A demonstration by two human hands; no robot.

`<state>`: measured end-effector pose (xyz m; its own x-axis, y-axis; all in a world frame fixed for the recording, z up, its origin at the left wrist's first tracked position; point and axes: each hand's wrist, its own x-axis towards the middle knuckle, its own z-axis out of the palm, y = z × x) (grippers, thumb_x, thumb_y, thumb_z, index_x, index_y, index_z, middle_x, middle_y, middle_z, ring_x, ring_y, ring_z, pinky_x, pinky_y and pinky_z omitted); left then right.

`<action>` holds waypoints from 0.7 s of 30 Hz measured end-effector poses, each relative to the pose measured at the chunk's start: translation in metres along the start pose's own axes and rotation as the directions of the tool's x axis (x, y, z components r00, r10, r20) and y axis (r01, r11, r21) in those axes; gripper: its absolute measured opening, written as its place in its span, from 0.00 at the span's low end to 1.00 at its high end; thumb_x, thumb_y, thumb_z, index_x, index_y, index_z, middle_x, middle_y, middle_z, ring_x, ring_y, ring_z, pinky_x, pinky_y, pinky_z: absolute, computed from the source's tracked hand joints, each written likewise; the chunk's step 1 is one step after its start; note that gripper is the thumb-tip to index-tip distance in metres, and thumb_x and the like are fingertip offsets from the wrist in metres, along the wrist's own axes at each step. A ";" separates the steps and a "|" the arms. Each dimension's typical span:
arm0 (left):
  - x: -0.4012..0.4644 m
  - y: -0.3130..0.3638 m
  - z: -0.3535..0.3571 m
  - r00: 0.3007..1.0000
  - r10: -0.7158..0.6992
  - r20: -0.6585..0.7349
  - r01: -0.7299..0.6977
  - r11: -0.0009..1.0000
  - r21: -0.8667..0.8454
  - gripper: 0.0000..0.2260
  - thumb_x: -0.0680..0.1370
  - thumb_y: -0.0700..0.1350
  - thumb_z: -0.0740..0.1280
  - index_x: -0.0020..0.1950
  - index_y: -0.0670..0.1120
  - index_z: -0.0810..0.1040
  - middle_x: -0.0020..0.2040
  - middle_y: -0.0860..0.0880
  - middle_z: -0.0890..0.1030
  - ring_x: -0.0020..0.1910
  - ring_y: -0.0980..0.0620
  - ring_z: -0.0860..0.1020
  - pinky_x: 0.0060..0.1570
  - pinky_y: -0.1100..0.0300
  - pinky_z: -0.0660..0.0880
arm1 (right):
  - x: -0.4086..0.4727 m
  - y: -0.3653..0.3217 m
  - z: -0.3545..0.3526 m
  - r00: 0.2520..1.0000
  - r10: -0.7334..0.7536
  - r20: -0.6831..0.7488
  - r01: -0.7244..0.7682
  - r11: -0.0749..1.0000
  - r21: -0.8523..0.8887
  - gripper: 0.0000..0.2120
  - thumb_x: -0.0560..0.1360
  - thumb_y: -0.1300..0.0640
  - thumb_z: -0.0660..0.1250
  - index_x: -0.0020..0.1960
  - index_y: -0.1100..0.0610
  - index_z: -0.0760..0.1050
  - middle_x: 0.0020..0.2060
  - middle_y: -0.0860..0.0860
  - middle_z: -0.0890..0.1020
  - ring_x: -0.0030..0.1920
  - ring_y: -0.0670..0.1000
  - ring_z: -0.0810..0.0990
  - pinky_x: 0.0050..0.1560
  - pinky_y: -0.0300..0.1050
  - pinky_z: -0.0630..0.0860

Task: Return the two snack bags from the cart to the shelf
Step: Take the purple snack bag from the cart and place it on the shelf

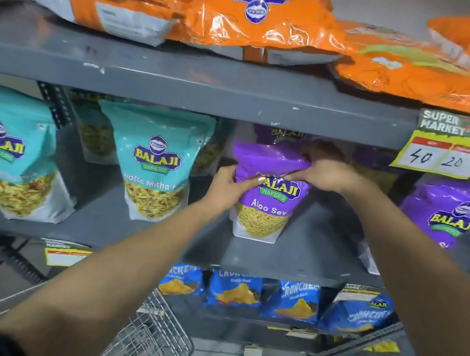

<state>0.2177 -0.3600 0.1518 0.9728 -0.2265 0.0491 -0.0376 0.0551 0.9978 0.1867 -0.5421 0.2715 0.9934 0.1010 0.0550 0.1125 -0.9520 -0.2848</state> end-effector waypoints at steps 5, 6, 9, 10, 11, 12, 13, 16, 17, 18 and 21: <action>0.011 -0.004 0.006 1.000 -0.015 -0.003 0.015 0.999 -0.032 0.10 0.73 0.38 0.72 0.53 0.36 0.81 0.36 0.54 0.86 0.36 0.59 0.83 0.39 0.65 0.79 | 0.008 0.016 0.006 0.992 -0.034 -0.118 0.028 0.998 -0.055 0.32 0.64 0.46 0.78 0.65 0.55 0.74 0.61 0.59 0.79 0.61 0.60 0.77 0.56 0.44 0.70; 0.012 -0.004 0.005 1.000 -0.017 0.010 0.017 0.999 -0.048 0.10 0.73 0.37 0.72 0.53 0.37 0.81 0.35 0.55 0.86 0.36 0.60 0.82 0.38 0.67 0.79 | 0.007 0.021 0.010 0.986 -0.025 -0.164 0.021 0.999 -0.027 0.34 0.63 0.44 0.78 0.64 0.56 0.74 0.61 0.59 0.80 0.59 0.59 0.77 0.57 0.45 0.70; 0.011 -0.014 -0.003 0.997 -0.034 0.066 0.038 0.997 -0.062 0.12 0.72 0.36 0.73 0.54 0.43 0.80 0.40 0.56 0.86 0.40 0.60 0.83 0.41 0.67 0.79 | -0.003 0.046 0.035 0.928 0.134 -0.347 -0.037 0.961 0.273 0.43 0.55 0.36 0.80 0.63 0.57 0.73 0.58 0.57 0.80 0.54 0.53 0.78 0.58 0.46 0.74; 0.009 -0.023 -0.009 0.995 -0.055 0.084 0.058 0.998 -0.036 0.15 0.70 0.35 0.75 0.54 0.45 0.79 0.43 0.55 0.86 0.42 0.60 0.83 0.43 0.67 0.79 | -0.009 0.053 0.047 0.896 0.218 -0.387 -0.034 0.902 0.430 0.46 0.53 0.35 0.80 0.64 0.56 0.71 0.59 0.55 0.79 0.57 0.51 0.77 0.61 0.47 0.74; 0.006 -0.033 -0.014 0.990 -0.083 0.111 0.083 0.997 0.005 0.18 0.68 0.35 0.76 0.56 0.45 0.78 0.46 0.54 0.86 0.45 0.58 0.83 0.44 0.66 0.79 | -0.013 0.063 0.065 0.882 0.304 -0.360 -0.046 0.816 0.576 0.50 0.52 0.37 0.81 0.67 0.56 0.67 0.64 0.53 0.76 0.63 0.50 0.75 0.66 0.48 0.71; 0.003 -0.043 -0.017 0.983 -0.113 0.147 0.107 0.993 0.049 0.22 0.67 0.35 0.77 0.57 0.45 0.77 0.50 0.52 0.85 0.48 0.55 0.83 0.47 0.64 0.80 | -0.019 0.067 0.082 0.895 0.356 -0.267 -0.085 0.725 0.684 0.51 0.54 0.42 0.83 0.70 0.55 0.63 0.68 0.51 0.72 0.68 0.49 0.71 0.70 0.48 0.67; 0.001 -0.053 -0.019 0.973 -0.135 0.185 0.120 0.989 0.092 0.25 0.65 0.34 0.78 0.59 0.45 0.76 0.52 0.50 0.85 0.51 0.53 0.83 0.48 0.63 0.80 | -0.026 0.068 0.099 0.923 0.355 -0.146 -0.133 0.653 0.746 0.51 0.56 0.48 0.83 0.71 0.55 0.61 0.71 0.49 0.68 0.70 0.49 0.67 0.72 0.47 0.65; -0.002 -0.070 -0.014 0.971 -0.137 0.195 0.113 0.985 0.129 0.29 0.63 0.33 0.79 0.60 0.48 0.75 0.53 0.50 0.84 0.53 0.53 0.82 0.47 0.64 0.79 | -0.031 0.070 0.144 0.963 0.250 0.100 -0.234 0.593 0.770 0.42 0.57 0.53 0.83 0.67 0.58 0.70 0.64 0.53 0.78 0.65 0.53 0.77 0.66 0.53 0.74; -0.001 -0.072 -0.010 0.977 -0.130 0.170 0.108 0.985 0.135 0.29 0.63 0.34 0.80 0.60 0.48 0.75 0.54 0.49 0.84 0.53 0.53 0.82 0.46 0.64 0.79 | -0.031 0.072 0.153 0.965 0.230 0.127 -0.238 0.564 0.791 0.38 0.59 0.58 0.82 0.65 0.57 0.71 0.61 0.53 0.81 0.61 0.53 0.80 0.63 0.53 0.77; -0.001 -0.074 -0.006 0.981 -0.123 0.149 0.101 0.984 0.147 0.30 0.62 0.36 0.80 0.61 0.47 0.75 0.55 0.49 0.84 0.53 0.52 0.82 0.47 0.63 0.79 | -0.033 0.075 0.157 0.965 0.228 0.131 -0.238 0.547 0.803 0.37 0.60 0.62 0.82 0.65 0.56 0.70 0.59 0.52 0.82 0.59 0.52 0.81 0.60 0.51 0.78; -0.002 -0.078 0.011 0.983 -0.130 0.131 0.104 0.977 0.186 0.30 0.62 0.39 0.81 0.61 0.48 0.75 0.58 0.49 0.83 0.55 0.52 0.82 0.53 0.56 0.80 | -0.037 0.089 0.156 0.966 0.238 0.102 -0.219 0.539 0.814 0.38 0.61 0.64 0.81 0.66 0.53 0.68 0.59 0.50 0.81 0.58 0.50 0.81 0.57 0.48 0.80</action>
<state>0.2158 -0.3744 0.0747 0.9309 -0.3574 -0.0756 0.0223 -0.1510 0.9883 0.1632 -0.5857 0.0942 0.9887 -0.0992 -0.1125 -0.1375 -0.2995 -0.9441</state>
